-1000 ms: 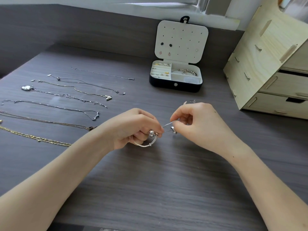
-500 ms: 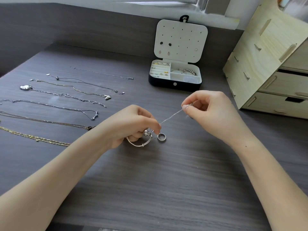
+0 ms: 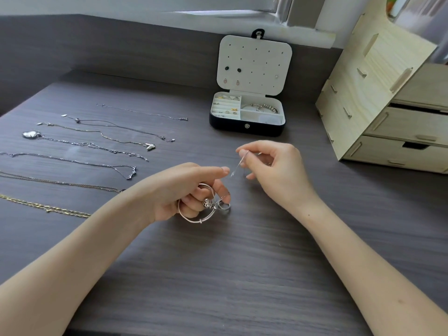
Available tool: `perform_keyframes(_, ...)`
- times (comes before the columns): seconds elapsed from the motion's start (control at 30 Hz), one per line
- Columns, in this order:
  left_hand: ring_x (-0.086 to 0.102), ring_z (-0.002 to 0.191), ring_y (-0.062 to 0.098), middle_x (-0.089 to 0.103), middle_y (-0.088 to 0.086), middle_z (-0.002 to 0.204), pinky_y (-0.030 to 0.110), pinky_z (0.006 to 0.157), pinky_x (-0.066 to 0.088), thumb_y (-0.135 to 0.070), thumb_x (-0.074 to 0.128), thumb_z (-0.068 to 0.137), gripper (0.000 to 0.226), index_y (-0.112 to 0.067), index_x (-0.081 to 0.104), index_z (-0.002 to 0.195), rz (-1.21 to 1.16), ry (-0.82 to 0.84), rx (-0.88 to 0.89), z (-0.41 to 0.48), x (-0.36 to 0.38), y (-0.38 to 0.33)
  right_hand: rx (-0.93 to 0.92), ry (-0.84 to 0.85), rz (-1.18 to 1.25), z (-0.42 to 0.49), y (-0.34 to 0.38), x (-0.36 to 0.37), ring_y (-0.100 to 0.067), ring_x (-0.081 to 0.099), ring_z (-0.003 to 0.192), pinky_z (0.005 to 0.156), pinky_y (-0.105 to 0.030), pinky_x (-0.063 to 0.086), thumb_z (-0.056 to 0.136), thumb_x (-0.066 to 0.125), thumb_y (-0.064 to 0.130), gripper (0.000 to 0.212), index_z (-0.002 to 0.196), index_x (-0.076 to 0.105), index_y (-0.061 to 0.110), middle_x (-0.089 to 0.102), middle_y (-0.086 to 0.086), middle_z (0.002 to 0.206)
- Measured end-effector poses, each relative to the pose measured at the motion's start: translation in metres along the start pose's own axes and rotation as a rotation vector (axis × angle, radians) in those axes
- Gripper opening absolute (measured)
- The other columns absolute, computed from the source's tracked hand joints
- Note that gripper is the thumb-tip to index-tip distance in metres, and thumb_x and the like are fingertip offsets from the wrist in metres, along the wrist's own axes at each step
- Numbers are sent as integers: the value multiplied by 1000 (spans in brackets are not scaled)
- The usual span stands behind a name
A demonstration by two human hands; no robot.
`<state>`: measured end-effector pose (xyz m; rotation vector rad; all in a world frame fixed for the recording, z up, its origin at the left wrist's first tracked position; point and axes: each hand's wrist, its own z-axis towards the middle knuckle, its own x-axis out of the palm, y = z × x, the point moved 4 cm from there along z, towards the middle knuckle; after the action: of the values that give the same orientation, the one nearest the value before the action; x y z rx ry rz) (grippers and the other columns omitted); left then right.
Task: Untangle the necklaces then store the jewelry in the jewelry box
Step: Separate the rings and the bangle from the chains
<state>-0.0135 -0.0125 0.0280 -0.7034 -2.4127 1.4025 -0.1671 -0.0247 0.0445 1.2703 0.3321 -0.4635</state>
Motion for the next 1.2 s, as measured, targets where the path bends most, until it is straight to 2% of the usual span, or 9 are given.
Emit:
perform_keyframes(0.1, 11, 35, 4, 16, -8, 45, 11, 36, 12, -35, 46, 94, 40, -7, 60, 69, -12, -5, 2, 1, 1, 0, -48, -60, -5, 3, 9, -4, -7, 63, 72, 67, -41, 56, 88, 64, 27, 11, 90, 74, 22, 69, 13, 82)
perform_keyframes(0.23, 14, 37, 4, 17, -8, 47, 14, 36, 14, -30, 47, 95, 34, -7, 58, 72, -61, 9, -13, 1, 0, 1, -73, -33, -17, 0, 22, -6, -3, 58, 66, 62, -30, 52, 89, 64, 26, 13, 84, 73, 18, 66, 13, 72)
perform_keyframes(0.37, 18, 40, 5, 20, -5, 52, 15, 39, 17, -13, 49, 93, 17, -7, 57, 79, -80, -7, -8, 1, 0, 0, -23, 51, 117, -5, 32, -7, -3, 56, 52, 51, -15, 41, 90, 62, 24, 20, 78, 71, 11, 62, 4, 58)
perform_keyframes(0.43, 20, 41, 7, 22, -5, 52, 15, 40, 21, -2, 46, 92, 15, -6, 57, 82, -92, -9, 1, 2, 0, 0, -22, 64, 144, -7, 39, -8, -3, 54, 48, 48, -12, 39, 90, 61, 25, 22, 77, 70, 10, 60, 3, 54)
perform_keyframes(0.6, 47, 44, 13, 45, 3, 50, 22, 41, 45, 2, 41, 95, 14, -4, 54, 91, -87, 0, 50, 2, 0, 1, -83, 150, 154, -10, 60, -7, -12, 62, 51, 48, -19, 45, 89, 62, 21, 19, 79, 70, 7, 66, -5, 63)
perform_keyframes(0.73, 58, 53, 22, 58, 13, 58, 32, 53, 56, 1, 46, 94, 8, 0, 51, 101, -62, -62, 123, 0, -2, -1, -146, 183, 28, -11, 69, -8, -10, 65, 57, 53, -18, 48, 87, 65, 17, 11, 78, 70, 13, 68, 0, 66)
perform_keyframes(0.97, 60, 53, 23, 59, 13, 57, 33, 56, 58, 1, 47, 94, 6, 1, 52, 98, -101, -46, 154, -4, -2, -4, -153, 215, -54, -14, 72, -13, -10, 66, 62, 61, -28, 55, 83, 68, 12, 8, 76, 71, 14, 68, 4, 66)
perform_keyframes(1.07, 59, 51, 22, 57, 12, 55, 32, 53, 57, 3, 46, 94, 9, 1, 52, 99, -143, -32, 143, -5, -2, -5, -149, 264, -63, -15, 73, -11, -7, 66, 62, 63, -26, 56, 81, 68, 7, 8, 77, 71, 14, 69, 4, 66)
perform_keyframes(1.2, 57, 51, 21, 53, 12, 55, 29, 50, 55, 5, 44, 93, 21, 7, 53, 112, -184, -20, 149, -4, -3, -6, -165, 326, -67, -19, 75, -8, -5, 66, 65, 65, -19, 54, 79, 69, 3, 12, 77, 71, 14, 69, 5, 69)
